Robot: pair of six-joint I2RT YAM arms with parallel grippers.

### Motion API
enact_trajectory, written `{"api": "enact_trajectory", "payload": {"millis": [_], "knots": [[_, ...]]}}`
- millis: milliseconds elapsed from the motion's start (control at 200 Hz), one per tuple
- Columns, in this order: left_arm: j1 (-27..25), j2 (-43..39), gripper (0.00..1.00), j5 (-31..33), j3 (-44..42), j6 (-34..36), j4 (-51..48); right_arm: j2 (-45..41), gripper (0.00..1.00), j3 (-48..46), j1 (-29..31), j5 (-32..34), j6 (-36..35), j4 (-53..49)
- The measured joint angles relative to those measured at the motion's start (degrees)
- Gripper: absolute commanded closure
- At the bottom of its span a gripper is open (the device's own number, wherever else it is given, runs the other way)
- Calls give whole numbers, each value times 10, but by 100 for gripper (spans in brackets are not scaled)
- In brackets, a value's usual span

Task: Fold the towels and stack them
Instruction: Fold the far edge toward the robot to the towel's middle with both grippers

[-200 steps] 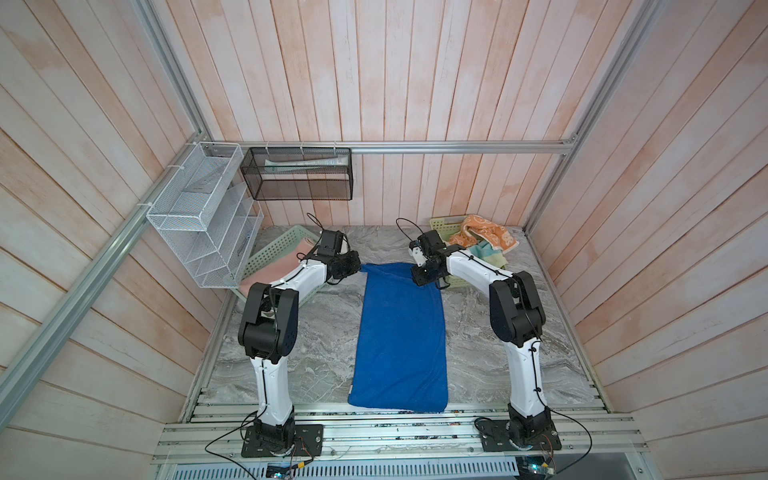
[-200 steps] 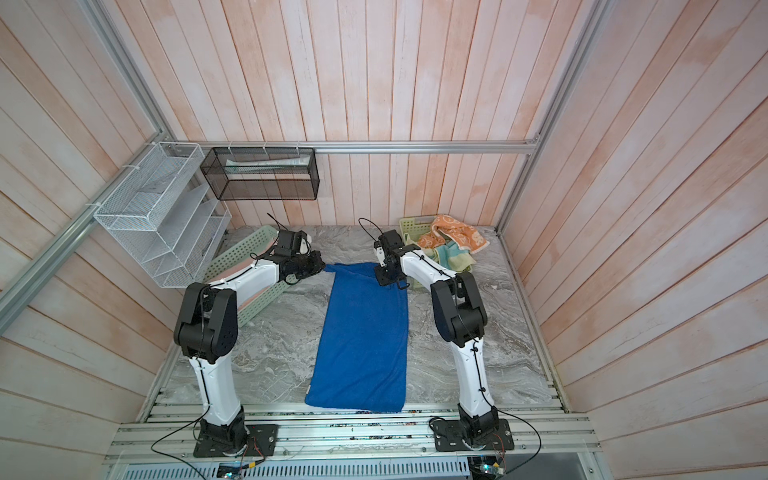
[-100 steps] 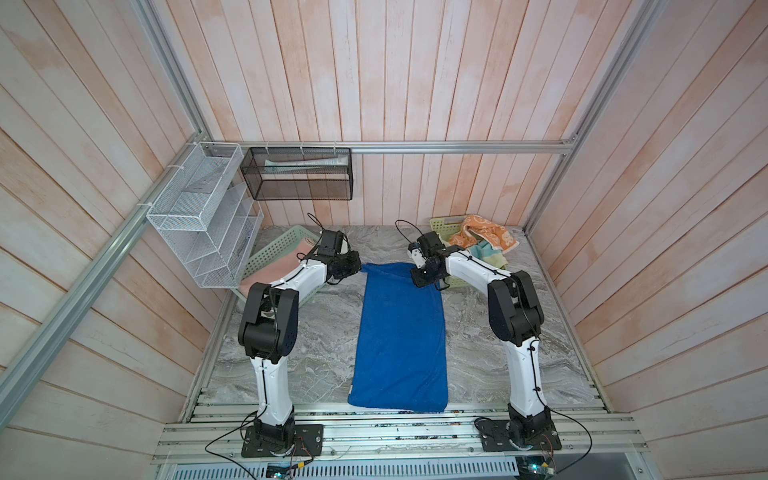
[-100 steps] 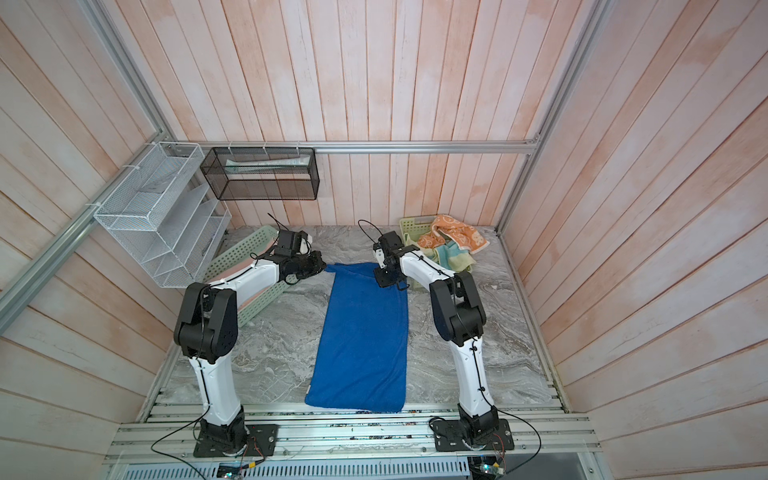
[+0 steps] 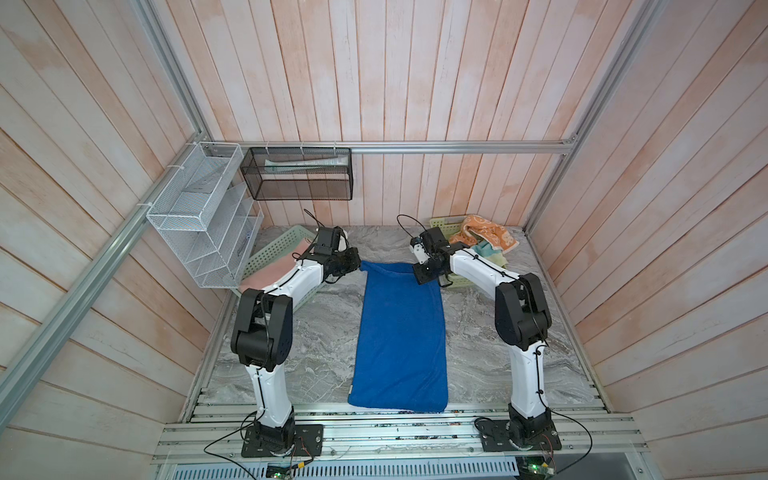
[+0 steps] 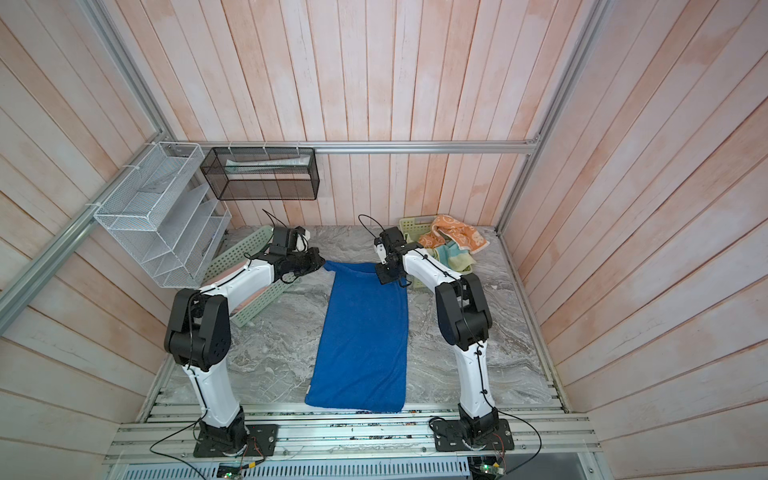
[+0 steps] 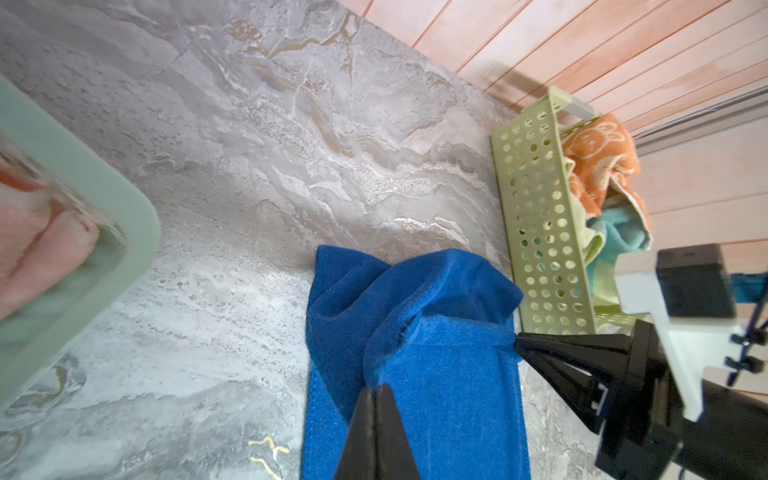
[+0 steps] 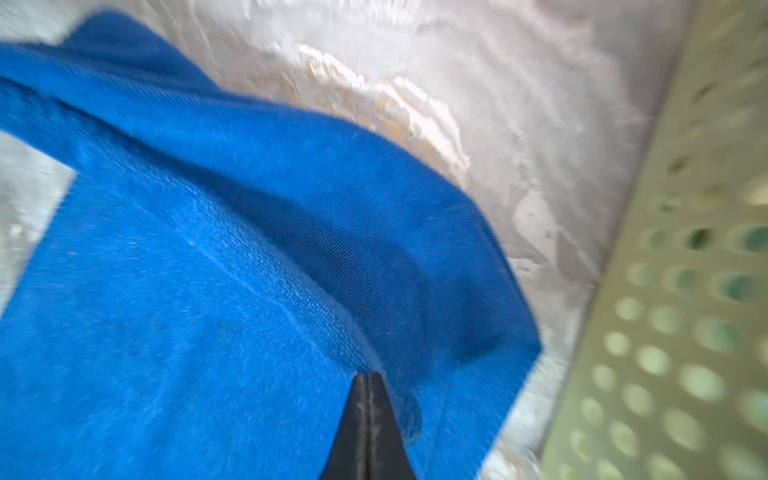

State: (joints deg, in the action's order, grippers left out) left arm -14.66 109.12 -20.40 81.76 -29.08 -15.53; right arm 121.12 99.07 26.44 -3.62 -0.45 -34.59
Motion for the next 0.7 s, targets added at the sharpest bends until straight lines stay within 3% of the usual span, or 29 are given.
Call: {"api": "enact_trajectory", "payload": {"millis": [150,295,330,400,460,540,700], "knots": [[-16,-49,100,-3,-53,0,7,-91,100,-46,8,17,-7,2],[-43,-119,100,-3,-162,-3,23,-208,100,-165,23,30,-8,9],[-48,-137,92,-3,-192,-5,27,-234,100,-203,26,29,-5,12],[-55,-168,70,-2,-251,-7,34,-282,76,-282,31,20,5,15],[-55,-186,64,1,-289,-11,33,-317,63,-344,37,7,13,14],[-54,-207,63,11,-330,-16,32,-359,58,-408,51,-14,28,9],[-53,-234,63,20,-367,-20,31,-437,57,-469,63,-34,82,22]]}}
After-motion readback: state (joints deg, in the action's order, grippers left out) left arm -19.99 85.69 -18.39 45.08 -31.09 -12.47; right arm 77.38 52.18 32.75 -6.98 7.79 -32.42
